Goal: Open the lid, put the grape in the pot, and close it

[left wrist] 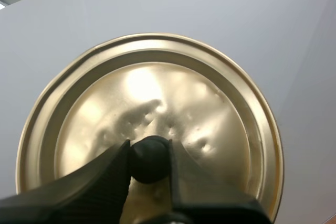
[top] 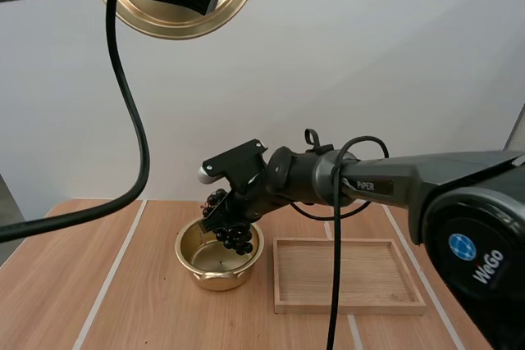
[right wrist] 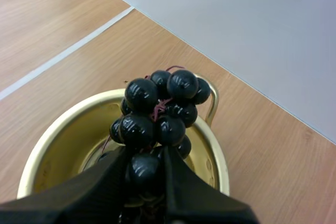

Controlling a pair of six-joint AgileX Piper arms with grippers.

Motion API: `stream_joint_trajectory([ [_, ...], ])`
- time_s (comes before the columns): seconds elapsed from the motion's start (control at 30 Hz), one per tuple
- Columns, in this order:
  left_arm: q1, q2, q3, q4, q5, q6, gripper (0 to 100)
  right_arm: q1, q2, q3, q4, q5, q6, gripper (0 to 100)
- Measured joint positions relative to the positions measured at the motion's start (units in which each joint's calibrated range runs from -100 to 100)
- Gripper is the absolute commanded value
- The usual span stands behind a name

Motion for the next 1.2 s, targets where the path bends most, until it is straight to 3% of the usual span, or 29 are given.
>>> stream_joint_trajectory([
  [0.3, 0.00, 0.00, 0.00, 0.00, 0.00, 0.00, 0, 0.39, 4.13, -0.54, 0.81, 0.55, 0.00, 0],
  [0.33, 0.00, 0.00, 0.00, 0.00, 0.00, 0.00, 0, 0.39, 4.28, -0.57, 0.96, 0.55, 0.00, 7],
  [0.5, 0.00, 0.00, 0.00, 0.00, 0.00, 0.00, 0, 0.39, 4.43, -0.57, 1.62, 2.01, 0.00, 71],
  [0.57, 0.00, 0.00, 0.00, 0.00, 0.00, 0.00, 0, 0.39, 4.43, -0.57, 2.13, 3.49, 0.00, 85],
  [0.67, 0.00, 0.00, 0.00, 0.00, 0.00, 0.00, 0, 0.39, 4.43, -0.57, 2.72, 5.48, 0.00, 94],
  [0.97, 0.00, 0.00, 0.00, 0.00, 2.27, 0.00, 0, 0.39, 0.15, -0.57, 2.86, 9.32, 0.00, 94],
  [1.07, 0.00, 0.00, 0.00, 0.00, 2.66, 0.00, 0, 0.39, -3.17, -0.57, 2.40, 11.24, 0.00, 88],
  [1.13, 0.00, 0.00, 0.00, 0.00, 2.66, 0.00, 0, 0.39, -6.42, -0.57, 0.68, 13.70, 0.55, 68],
  [1.2, 0.00, 0.00, 0.00, 0.00, 2.66, 0.00, 0, 0.39, -9.31, -0.57, -1.97, 16.34, 2.36, 42],
])
